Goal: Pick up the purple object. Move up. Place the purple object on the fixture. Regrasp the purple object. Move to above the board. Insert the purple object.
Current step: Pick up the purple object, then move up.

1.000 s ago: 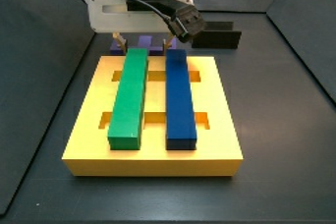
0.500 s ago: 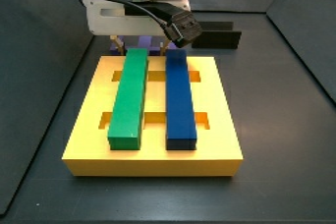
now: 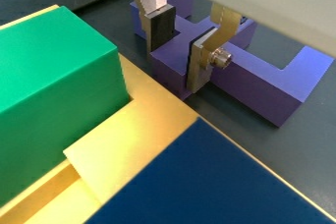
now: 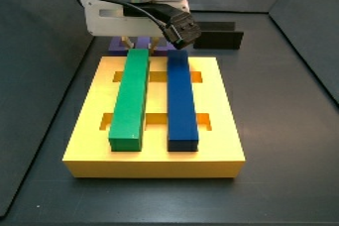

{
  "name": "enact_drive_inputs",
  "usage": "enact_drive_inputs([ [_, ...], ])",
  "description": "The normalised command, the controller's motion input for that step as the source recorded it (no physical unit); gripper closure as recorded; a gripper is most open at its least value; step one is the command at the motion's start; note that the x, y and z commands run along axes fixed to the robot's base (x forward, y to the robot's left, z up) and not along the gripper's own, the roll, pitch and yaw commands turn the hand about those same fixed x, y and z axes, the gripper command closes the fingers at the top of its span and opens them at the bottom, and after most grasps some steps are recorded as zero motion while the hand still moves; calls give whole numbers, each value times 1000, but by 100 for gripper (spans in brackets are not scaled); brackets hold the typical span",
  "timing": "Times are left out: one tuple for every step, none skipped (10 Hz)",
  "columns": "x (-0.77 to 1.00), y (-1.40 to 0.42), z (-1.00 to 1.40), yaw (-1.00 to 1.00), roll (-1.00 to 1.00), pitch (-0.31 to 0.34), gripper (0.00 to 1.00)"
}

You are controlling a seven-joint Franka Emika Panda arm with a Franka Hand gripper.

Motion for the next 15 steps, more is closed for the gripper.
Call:
enact_drive_inputs([
  [0,0,0,0,0,0,100],
  [0,0,0,0,0,0,100],
  [0,0,0,0,0,0,100],
  [0,0,0,0,0,0,100],
  [0,0,0,0,0,0,100],
  [0,0,0,0,0,0,100],
  [0,0,0,0,0,0,100],
  [0,0,0,0,0,0,100],
  [0,0,0,0,0,0,100],
  [0,0,0,0,0,0,100],
  [0,0,0,0,0,0,100],
  [0,0,0,0,0,0,100],
  [0,0,0,0,0,0,100],
  [0,0,833,0,0,0,100],
  [19,96,867,58,16,0,100],
])
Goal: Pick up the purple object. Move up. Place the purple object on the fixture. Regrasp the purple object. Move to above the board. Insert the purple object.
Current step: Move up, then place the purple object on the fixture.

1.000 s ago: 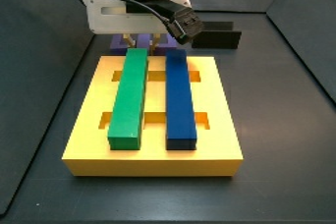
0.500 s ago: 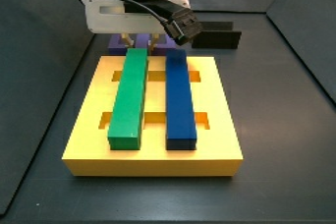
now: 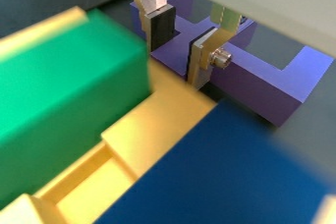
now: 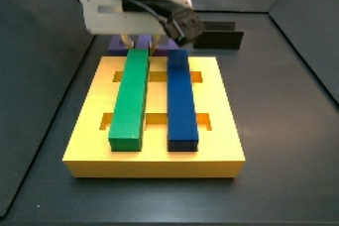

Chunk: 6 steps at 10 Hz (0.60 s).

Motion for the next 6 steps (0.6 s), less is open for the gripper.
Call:
enact_drive_inputs([
  [-37,67,613,51,6,44,100],
  [-4,31,307,34,-21,28,100],
  [63,-14,0,0,0,0,100],
  [211,409,414,-134,-491,0,100],
  [491,503,457,-106,-769,-20,100],
  [529,480,480,-83,-763,0,100],
])
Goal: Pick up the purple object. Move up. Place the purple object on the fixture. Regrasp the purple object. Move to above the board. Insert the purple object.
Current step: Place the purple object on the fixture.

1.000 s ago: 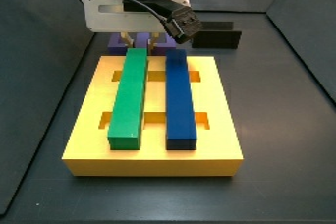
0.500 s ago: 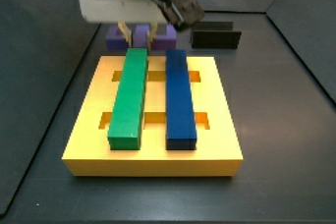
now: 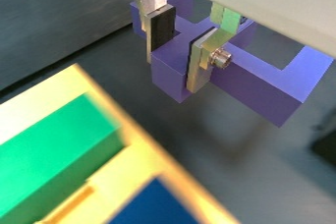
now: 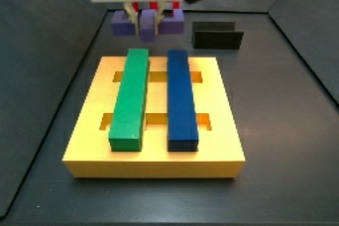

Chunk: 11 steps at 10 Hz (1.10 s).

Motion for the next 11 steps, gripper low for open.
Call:
enact_drive_inputs([
  [571,457,511,-86,-737,0,100],
  [711,383,449,-63,-706,40,100],
  [731,349,383,-106,-674,43,100],
  [766,329,269,-86,-617,126,100],
  [777,271,171,-49,-629,257,100],
  [769,240,149,-74,-623,286,100],
  [754,180,69,-129,-566,394,100],
  [757,137,63,-171,-543,406,100],
  [751,160,134,-171,-600,326,100],
  [757,154,149,-186,-643,269,100],
  [823,146,29,-211,-749,9,100],
])
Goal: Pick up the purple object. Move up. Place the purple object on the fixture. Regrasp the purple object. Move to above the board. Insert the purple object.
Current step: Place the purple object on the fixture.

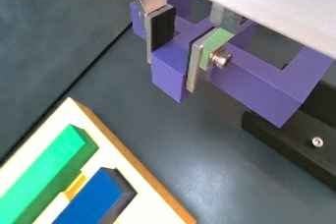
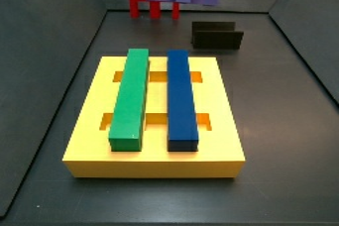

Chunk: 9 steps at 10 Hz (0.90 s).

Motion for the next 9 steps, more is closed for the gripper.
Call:
enact_drive_inputs([
  [786,191,0,-231,-831,-6,100],
  [780,214,0,-220,-837,-29,100],
  [820,260,-29,-186,-860,-226,100],
  [780,300,0,-169,-871,-291,100],
  [874,294,0,-137,-763,-203,100],
  [871,314,-57,-114,-563,-26,100],
  [906,263,-71,0,-380,34,100],
  [1000,146,-194,0,-134,197,100],
  [969,0,-306,0,34,149,100],
])
